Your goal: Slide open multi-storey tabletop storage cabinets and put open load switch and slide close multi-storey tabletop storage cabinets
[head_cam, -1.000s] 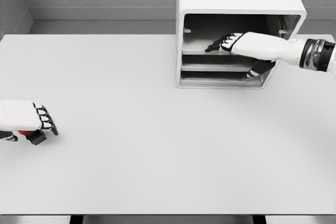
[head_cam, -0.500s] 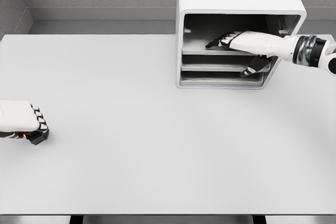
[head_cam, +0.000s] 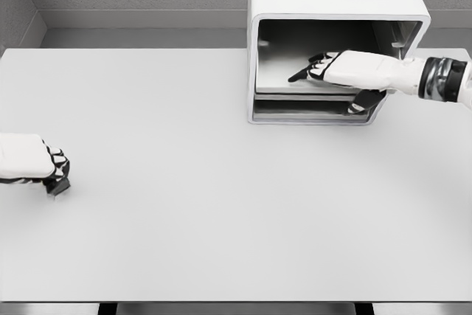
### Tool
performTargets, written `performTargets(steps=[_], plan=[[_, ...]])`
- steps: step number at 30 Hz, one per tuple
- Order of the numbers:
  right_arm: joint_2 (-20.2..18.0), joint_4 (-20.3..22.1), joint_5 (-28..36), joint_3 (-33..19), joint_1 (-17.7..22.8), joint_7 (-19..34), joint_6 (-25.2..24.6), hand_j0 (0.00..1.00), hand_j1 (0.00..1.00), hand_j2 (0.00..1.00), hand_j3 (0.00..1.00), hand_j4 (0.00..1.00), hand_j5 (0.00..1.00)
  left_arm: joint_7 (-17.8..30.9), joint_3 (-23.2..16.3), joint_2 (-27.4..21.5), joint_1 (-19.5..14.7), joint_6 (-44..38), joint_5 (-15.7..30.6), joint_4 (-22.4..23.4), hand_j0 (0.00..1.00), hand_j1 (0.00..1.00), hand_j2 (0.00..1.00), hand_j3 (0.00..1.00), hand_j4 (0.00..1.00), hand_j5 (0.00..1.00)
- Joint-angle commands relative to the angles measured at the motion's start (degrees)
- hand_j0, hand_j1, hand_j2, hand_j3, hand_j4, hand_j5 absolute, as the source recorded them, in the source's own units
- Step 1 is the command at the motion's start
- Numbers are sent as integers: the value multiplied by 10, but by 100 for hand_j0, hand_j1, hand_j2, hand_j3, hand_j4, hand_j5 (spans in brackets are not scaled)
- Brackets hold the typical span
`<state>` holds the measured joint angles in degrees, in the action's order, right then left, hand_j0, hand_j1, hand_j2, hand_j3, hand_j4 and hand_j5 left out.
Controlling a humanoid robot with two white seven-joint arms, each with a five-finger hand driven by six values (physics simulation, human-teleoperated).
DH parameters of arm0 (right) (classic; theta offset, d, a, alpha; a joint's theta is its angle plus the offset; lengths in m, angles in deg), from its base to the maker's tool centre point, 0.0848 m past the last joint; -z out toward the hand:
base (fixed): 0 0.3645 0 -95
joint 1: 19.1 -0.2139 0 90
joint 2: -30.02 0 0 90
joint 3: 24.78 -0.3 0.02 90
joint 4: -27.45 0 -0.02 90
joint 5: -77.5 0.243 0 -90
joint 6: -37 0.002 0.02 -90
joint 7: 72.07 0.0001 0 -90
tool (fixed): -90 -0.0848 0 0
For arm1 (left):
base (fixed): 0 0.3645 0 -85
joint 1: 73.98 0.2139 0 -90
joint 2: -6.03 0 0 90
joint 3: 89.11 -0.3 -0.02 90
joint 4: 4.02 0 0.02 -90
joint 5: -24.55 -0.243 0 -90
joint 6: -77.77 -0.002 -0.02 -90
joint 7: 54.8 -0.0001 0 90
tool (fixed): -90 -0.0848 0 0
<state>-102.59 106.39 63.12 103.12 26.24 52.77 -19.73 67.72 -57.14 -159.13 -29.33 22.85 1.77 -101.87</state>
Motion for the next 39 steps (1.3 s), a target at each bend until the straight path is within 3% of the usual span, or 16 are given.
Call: performTargets(steps=[1, 4, 14, 23, 30, 33, 39], plan=[[-2, 14, 10, 9, 0, 2, 17, 100, 100, 100, 100, 100, 100, 0, -1, 4, -2, -1, 4, -3, 38, 38, 38, 38, 38, 38], [-13, 24, 10, 9, 9, 2, 17, 100, 100, 100, 100, 100, 100, -1, 13, 5, -25, -1, 17, -31, 38, 38, 38, 38, 38, 38], [-42, 80, 13, 0, 31, 2, 17, 100, 100, 100, 100, 100, 100, -2, 21, 80, -68, -1, 22, -31, 38, 38, 38, 38, 38, 38], [-71, 129, 14, -38, 73, 2, 17, 100, 100, 100, 100, 100, 100, -1, 21, 150, -108, -1, 23, -31, 39, 39, 39, 39, 39, 39], [-80, 137, 22, -50, 80, 2, 17, 100, 100, 100, 100, 100, 100, -2, 24, 193, -139, -1, 23, -31, 39, 39, 39, 39, 39, 39], [-92, 154, 37, -74, 92, 2, 17, 100, 100, 100, 100, 100, 100, -2, 24, 194, -161, -1, 43, -31, 39, 39, 39, 39, 39, 39], [-116, 178, 102, -135, 98, 2, 17, 100, 100, 100, 100, 100, 100, -2, 25, 245, -211, -1, 70, -31, 40, 40, 40, 40, 40, 40]])
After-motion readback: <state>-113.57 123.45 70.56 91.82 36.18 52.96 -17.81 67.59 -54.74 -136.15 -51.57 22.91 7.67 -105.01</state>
